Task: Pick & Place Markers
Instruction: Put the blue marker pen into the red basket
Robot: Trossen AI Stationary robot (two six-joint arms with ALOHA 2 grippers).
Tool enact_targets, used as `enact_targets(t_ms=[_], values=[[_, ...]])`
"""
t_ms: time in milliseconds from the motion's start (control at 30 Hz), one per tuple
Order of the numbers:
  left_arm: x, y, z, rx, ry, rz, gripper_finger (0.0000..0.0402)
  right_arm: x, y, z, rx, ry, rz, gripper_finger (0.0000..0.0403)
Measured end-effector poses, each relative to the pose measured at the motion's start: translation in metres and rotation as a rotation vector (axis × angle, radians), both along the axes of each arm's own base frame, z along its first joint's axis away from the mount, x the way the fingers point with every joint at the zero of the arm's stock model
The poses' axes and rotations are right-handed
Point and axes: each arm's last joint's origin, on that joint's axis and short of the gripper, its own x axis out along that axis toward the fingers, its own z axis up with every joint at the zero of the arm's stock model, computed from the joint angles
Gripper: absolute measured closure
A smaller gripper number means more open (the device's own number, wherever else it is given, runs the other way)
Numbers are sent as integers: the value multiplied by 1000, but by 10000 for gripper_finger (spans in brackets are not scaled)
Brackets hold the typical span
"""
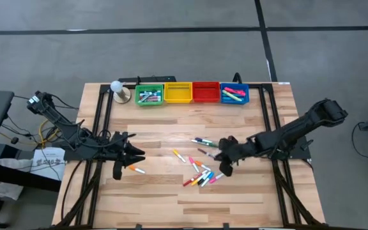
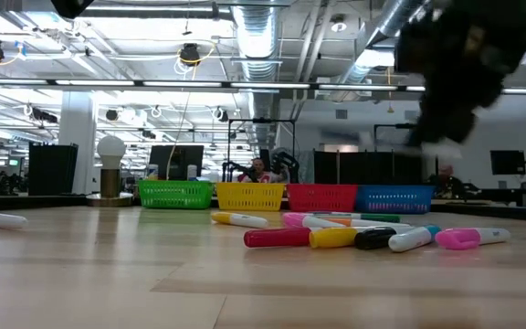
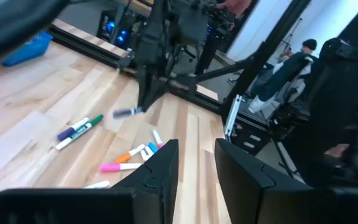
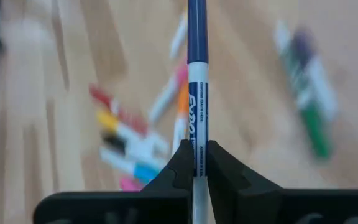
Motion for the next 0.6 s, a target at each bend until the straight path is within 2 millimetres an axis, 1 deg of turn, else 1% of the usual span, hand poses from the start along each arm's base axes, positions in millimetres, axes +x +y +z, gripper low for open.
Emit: enact_targets(t_ms=[167, 300, 433, 600], values=[[0, 1, 0, 7, -6, 37, 298, -1, -21, 32, -108, -206, -68, 377], [1, 1, -1, 16, -5, 67, 298, -4, -43, 53, -168, -319, -94, 385], [2, 1, -2, 26, -2, 90, 298, -3, -69, 74, -255, -377, -125, 397], [2, 2, -1, 21, -10, 118, 298, 10, -112, 101, -370, -392, -83, 386]])
